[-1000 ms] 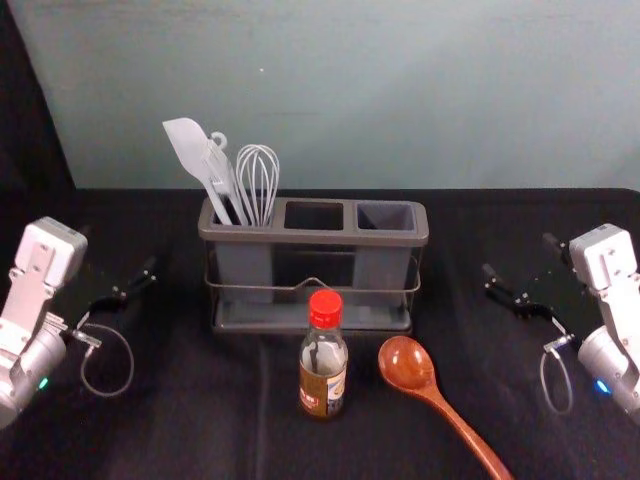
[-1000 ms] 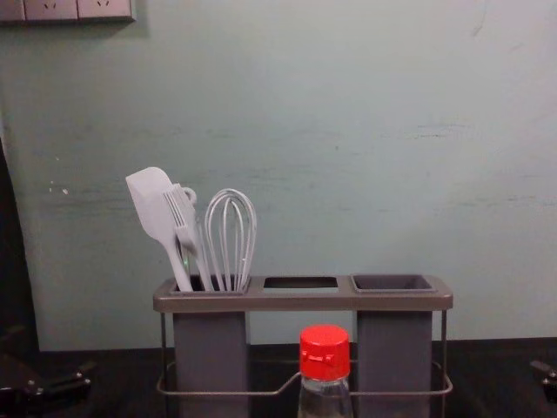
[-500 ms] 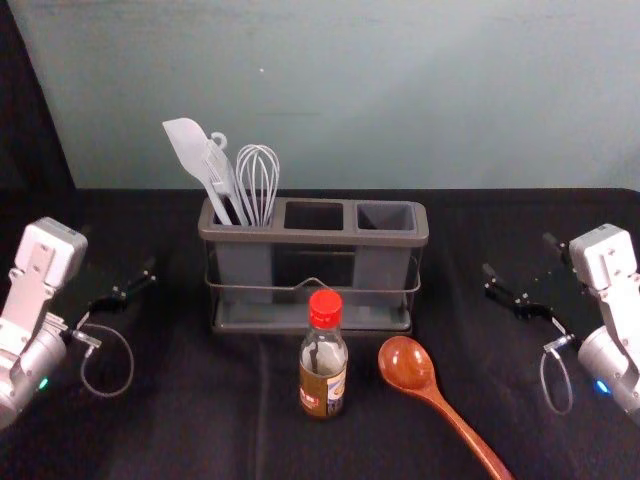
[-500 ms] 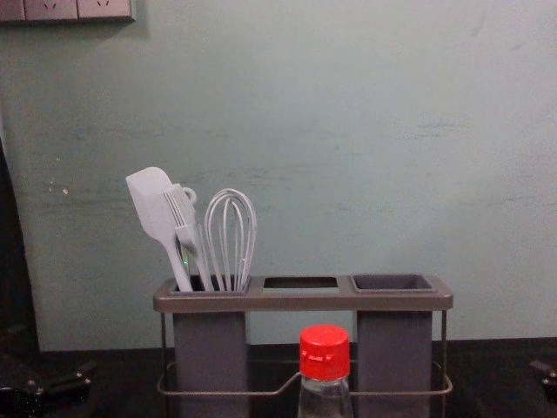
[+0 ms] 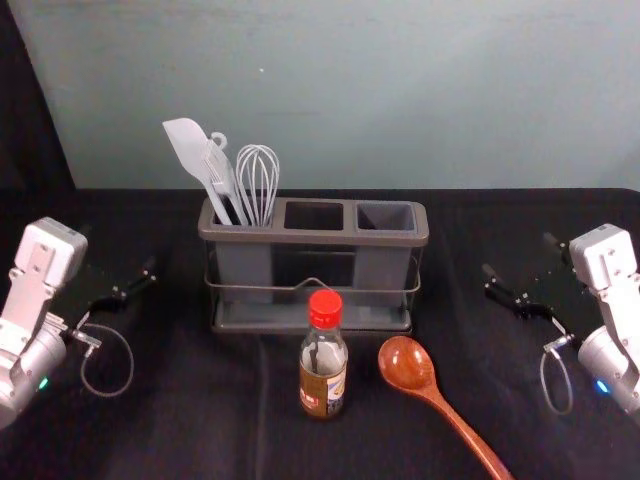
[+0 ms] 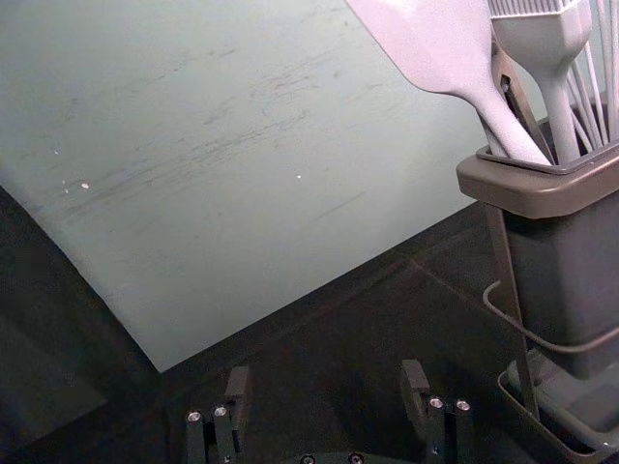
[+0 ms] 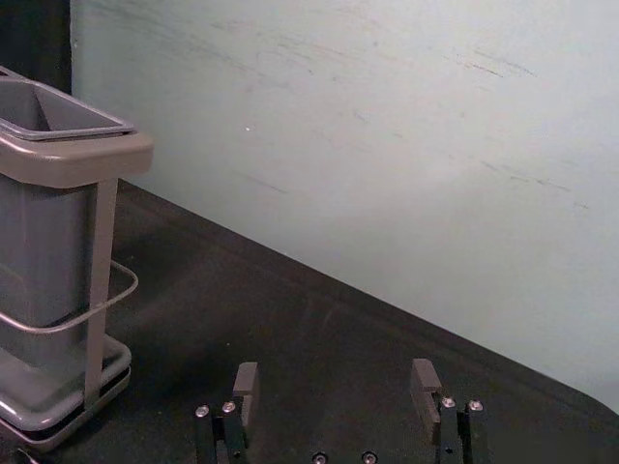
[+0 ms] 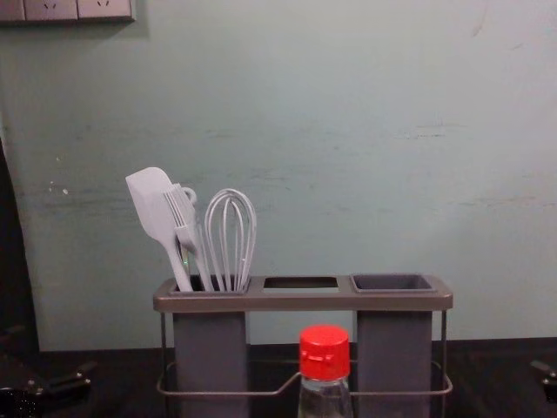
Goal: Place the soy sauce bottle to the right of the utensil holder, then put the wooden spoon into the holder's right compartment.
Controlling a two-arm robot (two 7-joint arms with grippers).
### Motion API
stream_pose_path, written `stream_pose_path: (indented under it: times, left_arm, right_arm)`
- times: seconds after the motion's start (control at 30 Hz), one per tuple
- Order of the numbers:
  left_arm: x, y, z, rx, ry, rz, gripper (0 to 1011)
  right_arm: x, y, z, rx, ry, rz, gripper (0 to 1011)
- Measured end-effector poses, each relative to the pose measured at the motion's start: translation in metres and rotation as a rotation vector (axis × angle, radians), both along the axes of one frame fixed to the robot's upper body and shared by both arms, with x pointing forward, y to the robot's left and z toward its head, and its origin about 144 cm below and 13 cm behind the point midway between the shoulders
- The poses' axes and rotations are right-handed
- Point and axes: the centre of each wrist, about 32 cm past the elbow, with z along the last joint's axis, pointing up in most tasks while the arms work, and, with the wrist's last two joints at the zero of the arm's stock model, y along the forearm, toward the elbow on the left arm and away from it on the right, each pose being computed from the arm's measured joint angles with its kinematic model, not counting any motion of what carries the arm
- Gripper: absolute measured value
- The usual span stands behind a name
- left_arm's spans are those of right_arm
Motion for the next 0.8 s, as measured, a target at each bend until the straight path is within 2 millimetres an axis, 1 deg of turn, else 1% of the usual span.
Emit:
stream_pose_path:
  times: [0.1, 0.23, 0.4, 0.6, 0.63, 0.67, 0.7, 0.73, 0.8]
  left_arm:
    - [0.000, 0.000, 0.000, 0.000, 0.000, 0.000, 1011]
    - [0.000, 0.000, 0.000, 0.000, 0.000, 0.000, 1011]
    - [0.000, 0.000, 0.000, 0.000, 0.000, 0.000, 1011]
    - [0.000, 0.000, 0.000, 0.000, 0.000, 0.000, 1011]
    - [0.000, 0.000, 0.000, 0.000, 0.000, 0.000, 1012]
    - [0.000, 0.000, 0.000, 0.000, 0.000, 0.000, 1012]
    - [0.000, 0.000, 0.000, 0.000, 0.000, 0.000, 1012]
    - [0.000, 0.000, 0.000, 0.000, 0.000, 0.000, 1011]
    - [0.000, 0.000, 0.000, 0.000, 0.000, 0.000, 1011]
  right_arm:
    - [0.000, 0.000, 0.000, 0.000, 0.000, 0.000, 1002]
    - [-0.006, 0.000, 0.000, -0.005, -0.029, 0.014, 1003]
    - [-0.019, -0.003, 0.003, 0.012, -0.074, 0.017, 1002]
    - [-0.041, -0.004, 0.010, 0.031, -0.124, 0.042, 1002]
    - [-0.048, -0.005, 0.010, 0.034, -0.134, 0.050, 1003]
    - [-0.048, -0.005, 0.010, 0.034, -0.134, 0.050, 1003]
    - [-0.059, -0.007, 0.011, 0.037, -0.144, 0.063, 1003]
    - [-0.059, -0.007, 0.011, 0.037, -0.144, 0.063, 1003]
    - [-0.069, -0.010, 0.012, 0.051, -0.147, 0.085, 1003]
